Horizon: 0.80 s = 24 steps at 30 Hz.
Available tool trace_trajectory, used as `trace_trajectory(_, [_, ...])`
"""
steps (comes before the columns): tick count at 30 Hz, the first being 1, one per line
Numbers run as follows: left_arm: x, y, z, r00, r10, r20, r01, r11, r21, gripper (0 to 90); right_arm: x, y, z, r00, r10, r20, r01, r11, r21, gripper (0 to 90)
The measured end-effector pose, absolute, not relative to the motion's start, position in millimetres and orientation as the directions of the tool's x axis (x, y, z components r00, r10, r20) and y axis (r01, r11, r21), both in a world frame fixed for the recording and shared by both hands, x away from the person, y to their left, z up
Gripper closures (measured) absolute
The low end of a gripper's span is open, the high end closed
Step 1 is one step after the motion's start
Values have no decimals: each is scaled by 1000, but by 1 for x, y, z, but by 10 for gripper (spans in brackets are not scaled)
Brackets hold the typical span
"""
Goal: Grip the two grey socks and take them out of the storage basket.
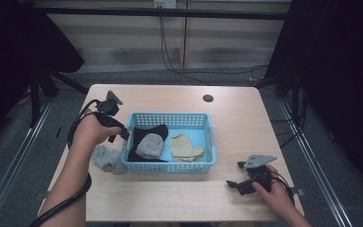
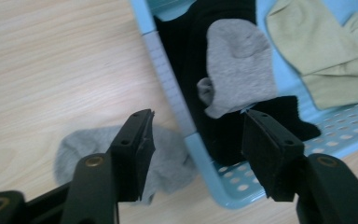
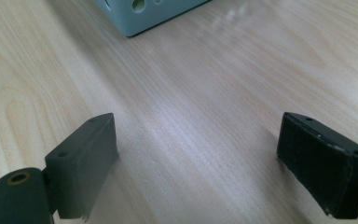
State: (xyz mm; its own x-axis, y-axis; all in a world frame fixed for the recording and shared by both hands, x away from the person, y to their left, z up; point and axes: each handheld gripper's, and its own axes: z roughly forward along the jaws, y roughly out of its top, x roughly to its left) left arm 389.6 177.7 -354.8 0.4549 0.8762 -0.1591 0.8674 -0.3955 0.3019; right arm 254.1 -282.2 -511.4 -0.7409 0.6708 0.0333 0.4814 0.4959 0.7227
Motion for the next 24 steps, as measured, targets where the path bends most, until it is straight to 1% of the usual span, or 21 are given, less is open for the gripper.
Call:
trace_trajectory(5, [392,164,-364,480,858,-180,858,-417,299,366,254,-282,-511,-741,671,33,482,496,722,117])
trace_trajectory(10, [394,153,-372,495,850,-182,851,-432,298,341,254,-282,-511,-741,671,34,481,496,723,117])
trace_trajectory(17, [395,140,-385,514,838,-184,843,-454,289,342,254,-282,-511,-741,670,34,481,496,723,117])
trace_trajectory(24, [398,134,-404,506,841,-191,851,-452,267,343,254,-282,-511,-741,671,32,481,496,723,117])
